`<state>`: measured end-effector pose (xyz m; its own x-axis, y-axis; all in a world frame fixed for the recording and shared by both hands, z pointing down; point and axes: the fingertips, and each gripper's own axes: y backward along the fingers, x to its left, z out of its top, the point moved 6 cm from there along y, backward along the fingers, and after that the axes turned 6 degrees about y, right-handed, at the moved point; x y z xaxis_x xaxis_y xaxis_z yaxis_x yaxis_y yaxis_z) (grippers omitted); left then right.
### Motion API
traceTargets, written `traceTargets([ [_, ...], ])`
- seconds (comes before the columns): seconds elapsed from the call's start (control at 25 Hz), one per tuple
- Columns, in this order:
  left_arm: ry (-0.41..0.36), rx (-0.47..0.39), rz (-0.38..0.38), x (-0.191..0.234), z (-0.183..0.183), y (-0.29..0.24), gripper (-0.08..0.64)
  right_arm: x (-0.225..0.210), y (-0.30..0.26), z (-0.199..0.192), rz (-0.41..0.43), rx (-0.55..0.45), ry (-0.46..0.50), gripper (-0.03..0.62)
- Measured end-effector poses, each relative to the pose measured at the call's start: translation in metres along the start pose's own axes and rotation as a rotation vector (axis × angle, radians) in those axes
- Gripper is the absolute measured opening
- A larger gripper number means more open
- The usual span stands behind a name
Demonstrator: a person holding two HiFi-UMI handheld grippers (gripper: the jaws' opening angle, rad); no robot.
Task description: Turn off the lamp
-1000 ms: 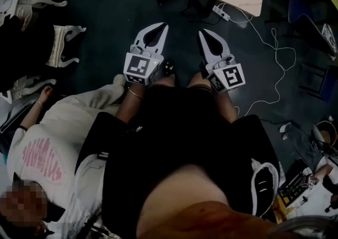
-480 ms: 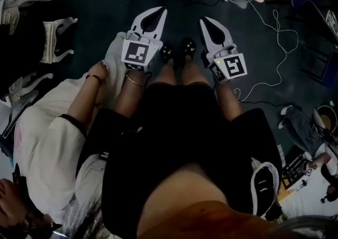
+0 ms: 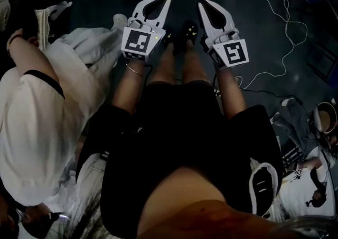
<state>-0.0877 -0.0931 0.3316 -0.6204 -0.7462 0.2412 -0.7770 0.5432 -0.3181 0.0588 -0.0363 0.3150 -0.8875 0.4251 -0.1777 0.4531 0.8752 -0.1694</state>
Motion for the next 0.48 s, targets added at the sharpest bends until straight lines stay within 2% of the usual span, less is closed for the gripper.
traceTargets([
  [0.24, 0.018, 0.04, 0.015, 0.002, -0.019, -0.034, 0.002, -0.025, -0.016, -0.022, 0.029, 0.026, -0.03, 0.0],
  [0.36, 0.051, 0.034, 0.022, 0.007, -0.036, -0.025, 0.002, -0.013, -0.022, -0.037, 0.038, 0.035, -0.025, 0.0],
  [0.48, 0.052, 0.027, 0.032, 0.012, -0.054, -0.003, 0.002, 0.011, -0.027, -0.051, 0.052, 0.043, -0.014, 0.002],
])
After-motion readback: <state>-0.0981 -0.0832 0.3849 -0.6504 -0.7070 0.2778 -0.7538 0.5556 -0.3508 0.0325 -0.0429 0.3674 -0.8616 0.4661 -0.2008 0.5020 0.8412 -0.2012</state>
